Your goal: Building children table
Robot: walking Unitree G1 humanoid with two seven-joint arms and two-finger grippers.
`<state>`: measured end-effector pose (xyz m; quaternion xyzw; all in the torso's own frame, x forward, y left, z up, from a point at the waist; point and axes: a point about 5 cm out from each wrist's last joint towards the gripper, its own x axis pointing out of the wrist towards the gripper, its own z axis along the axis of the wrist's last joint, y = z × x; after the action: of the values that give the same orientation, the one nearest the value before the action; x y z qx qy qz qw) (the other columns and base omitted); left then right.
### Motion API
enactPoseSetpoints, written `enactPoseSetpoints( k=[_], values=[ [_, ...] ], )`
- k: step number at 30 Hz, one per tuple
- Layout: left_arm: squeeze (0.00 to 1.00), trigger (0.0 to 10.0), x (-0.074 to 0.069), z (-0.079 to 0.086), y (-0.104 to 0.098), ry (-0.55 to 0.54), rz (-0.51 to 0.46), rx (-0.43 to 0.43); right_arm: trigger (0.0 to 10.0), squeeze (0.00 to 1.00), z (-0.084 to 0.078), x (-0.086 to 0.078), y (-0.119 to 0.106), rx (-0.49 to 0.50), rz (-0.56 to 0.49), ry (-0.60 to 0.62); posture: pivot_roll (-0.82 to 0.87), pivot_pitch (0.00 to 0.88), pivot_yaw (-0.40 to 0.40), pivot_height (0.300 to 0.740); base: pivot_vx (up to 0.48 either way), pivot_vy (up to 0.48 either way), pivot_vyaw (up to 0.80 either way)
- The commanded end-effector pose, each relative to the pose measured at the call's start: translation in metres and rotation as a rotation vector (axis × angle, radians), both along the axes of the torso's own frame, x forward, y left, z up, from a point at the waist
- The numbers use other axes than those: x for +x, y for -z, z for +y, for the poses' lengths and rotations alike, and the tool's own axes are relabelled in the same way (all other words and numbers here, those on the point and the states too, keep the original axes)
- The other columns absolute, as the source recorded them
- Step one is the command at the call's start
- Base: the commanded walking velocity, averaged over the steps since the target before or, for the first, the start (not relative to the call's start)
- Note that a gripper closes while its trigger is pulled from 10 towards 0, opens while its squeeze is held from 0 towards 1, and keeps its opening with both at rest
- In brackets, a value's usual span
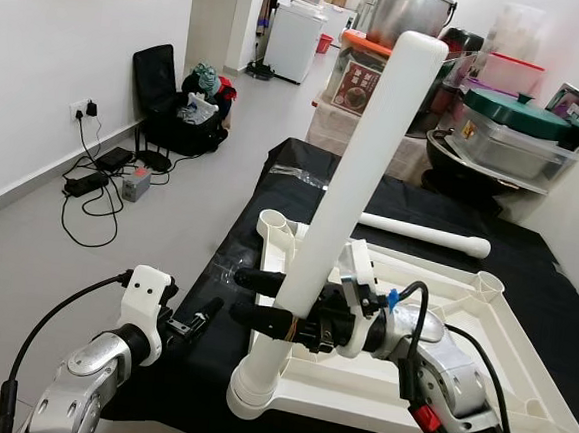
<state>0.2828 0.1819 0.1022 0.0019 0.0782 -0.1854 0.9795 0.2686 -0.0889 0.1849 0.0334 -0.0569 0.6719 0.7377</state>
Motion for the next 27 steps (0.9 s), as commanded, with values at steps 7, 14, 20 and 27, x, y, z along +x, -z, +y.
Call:
enactPoseSetpoints(
  k=[7,14,20,27],
  values=[
    [0.0,10.0,-0.002,0.007,0.005,-0.035,0.013,0.002,10.0,0.0,-0.091,0.04,0.102,-0.369,0.284,1.175,0.16,0.0,-0.207,0.74,0.0,0.0,0.0],
    [0.0,10.0,-0.003,0.013,0.007,-0.037,0.024,0.019,10.0,0.0,-0.137,0.021,0.123,-0.498,0.33,1.666,0.13,0.0,-0.201,0.74,0.0,0.0,0.0],
    [0.0,10.0,0.008,0.011,-0.003,-0.035,-0.006,0.009,10.0,0.0,-0.116,0.036,0.114,-0.403,0.37,1.57,0.13,0.0,-0.197,0.74,0.0,0.0,0.0],
    [0.0,10.0,0.004,0.009,0.004,-0.031,0.017,-0.005,10.0,0.0,-0.105,0.03,0.129,-0.273,0.562,1.561,0.13,0.0,-0.198,0.74,0.0,0.0,0.0]
  ],
)
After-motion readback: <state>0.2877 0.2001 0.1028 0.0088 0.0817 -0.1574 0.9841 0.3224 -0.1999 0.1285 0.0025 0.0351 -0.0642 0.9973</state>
